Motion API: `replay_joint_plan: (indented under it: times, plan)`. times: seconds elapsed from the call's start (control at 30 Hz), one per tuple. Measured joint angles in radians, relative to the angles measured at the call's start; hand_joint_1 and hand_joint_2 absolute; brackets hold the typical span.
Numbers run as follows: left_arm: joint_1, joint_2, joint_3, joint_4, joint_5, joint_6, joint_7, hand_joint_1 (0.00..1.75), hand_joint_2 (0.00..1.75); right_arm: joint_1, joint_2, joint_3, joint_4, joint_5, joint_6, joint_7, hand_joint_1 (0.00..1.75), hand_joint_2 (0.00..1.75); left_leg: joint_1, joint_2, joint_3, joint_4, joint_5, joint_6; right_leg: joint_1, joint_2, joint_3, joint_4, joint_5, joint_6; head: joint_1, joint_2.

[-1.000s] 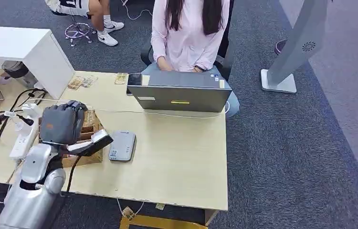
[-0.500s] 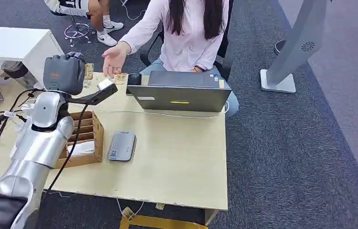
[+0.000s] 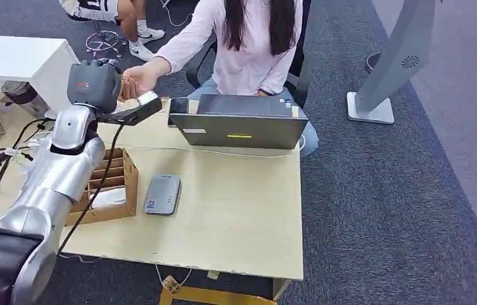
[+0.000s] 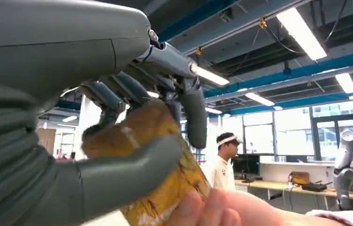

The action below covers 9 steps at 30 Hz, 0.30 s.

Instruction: Pass the card to the sensor for recognition and then transmit it.

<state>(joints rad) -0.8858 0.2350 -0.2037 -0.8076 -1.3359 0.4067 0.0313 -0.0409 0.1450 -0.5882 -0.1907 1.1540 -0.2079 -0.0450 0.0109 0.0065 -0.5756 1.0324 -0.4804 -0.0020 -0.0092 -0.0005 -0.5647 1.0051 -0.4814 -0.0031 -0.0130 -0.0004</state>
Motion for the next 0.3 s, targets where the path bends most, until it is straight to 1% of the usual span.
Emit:
replay_joint_plan:
  times: [0.1,0.17,0.2,0.27,0.3]
  plan:
    - [0.003,-0.002,-0.007,0.008,0.003,0.011,0.0,0.0,1.75,0.0,0.0,0.0,0.0,0.0,0.0,0.0,0.0,1.75,0.0,0.0,0.0,0.0,0.0,0.0,0.0,0.0,0.0,0.0,0.0,0.0,0.0,0.0]
    - [0.02,-0.002,-0.008,0.006,0.013,0.043,-0.006,0.0,1.75,0.0,0.0,0.0,0.0,-0.001,0.0,0.0,0.0,1.75,0.0,0.0,-0.001,0.0,0.0,0.0,0.0,0.0,0.0,0.001,0.0,0.0,0.0,0.0]
    - [0.042,0.006,-0.008,-0.009,0.013,0.084,-0.015,0.0,1.75,0.0,0.0,0.0,0.0,-0.001,0.0,0.0,0.0,1.75,0.0,0.001,-0.001,0.0,0.0,0.0,0.0,0.001,0.001,0.001,0.0,0.0,0.0,0.0]
    - [0.12,0.026,-0.008,-0.082,0.022,0.198,-0.038,0.0,1.75,0.001,0.002,0.0,0.0,-0.002,-0.001,-0.001,0.0,1.75,0.0,0.003,0.0,-0.001,0.0,0.0,0.0,0.003,0.0,0.001,0.0,0.0,0.0,0.0]
    - [0.17,0.039,-0.007,-0.126,0.033,0.241,-0.054,0.0,1.75,0.002,0.003,0.0,0.0,-0.003,-0.002,-0.002,0.0,1.75,0.0,0.004,0.0,-0.001,0.0,0.0,0.0,0.004,0.0,0.001,0.0,0.0,0.0,0.0]
